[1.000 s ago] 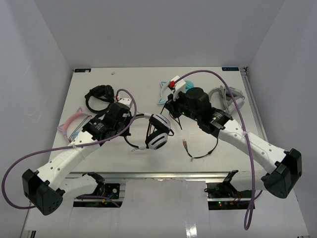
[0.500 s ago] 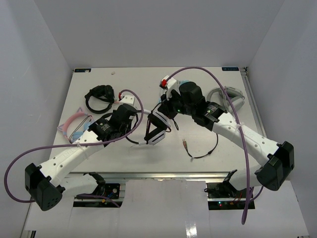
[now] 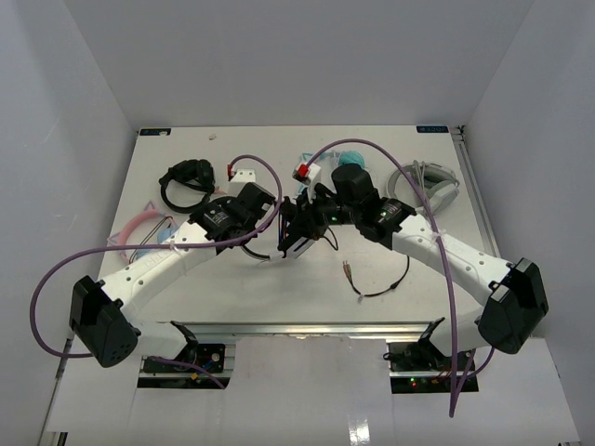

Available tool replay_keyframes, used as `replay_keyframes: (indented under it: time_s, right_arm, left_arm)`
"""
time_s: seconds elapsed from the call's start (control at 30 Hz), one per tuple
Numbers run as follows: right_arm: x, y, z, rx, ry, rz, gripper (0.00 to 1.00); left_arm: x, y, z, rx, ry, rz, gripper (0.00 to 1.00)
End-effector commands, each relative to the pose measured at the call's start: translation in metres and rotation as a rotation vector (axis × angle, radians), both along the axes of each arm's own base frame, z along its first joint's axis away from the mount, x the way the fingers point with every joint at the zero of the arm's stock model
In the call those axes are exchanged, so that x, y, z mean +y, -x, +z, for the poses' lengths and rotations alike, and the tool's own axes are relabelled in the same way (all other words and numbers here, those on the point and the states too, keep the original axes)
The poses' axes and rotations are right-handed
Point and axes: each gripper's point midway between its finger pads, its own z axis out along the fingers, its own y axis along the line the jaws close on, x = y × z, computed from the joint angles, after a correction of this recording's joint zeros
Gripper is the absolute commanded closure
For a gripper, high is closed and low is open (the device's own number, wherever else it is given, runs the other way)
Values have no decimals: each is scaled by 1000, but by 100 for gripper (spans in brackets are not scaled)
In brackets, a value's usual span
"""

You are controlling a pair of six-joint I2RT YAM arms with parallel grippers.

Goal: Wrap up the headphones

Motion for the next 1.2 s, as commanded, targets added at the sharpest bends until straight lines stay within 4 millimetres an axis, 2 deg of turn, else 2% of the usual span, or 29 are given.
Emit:
replay_keyframes:
  time_s: [0.0,0.13,0.47,0.77,1.0,1.17]
  right_arm:
    - [5,32,31,-15,-153,118,89]
    - [0,37,22,-14,-169,99,88]
    - [7,68,9,-2,-240,112,87]
    - [4,90,-36,2,-249,40,91]
    - [-1,92,-63,-10,-224,-26,92]
    - [-15,74,-84,-73,-211,-171,91]
  left_arm:
    - [-3,-11,24,-68,137,79,100]
    - [-1,-14,33,-90,198,107,100]
    - [0,-14,42,-117,330,167,100]
    - [-1,-6,70,-170,492,205,100]
    - [-6,7,90,-185,616,191,100]
    - [-9,25,96,-178,705,154,100]
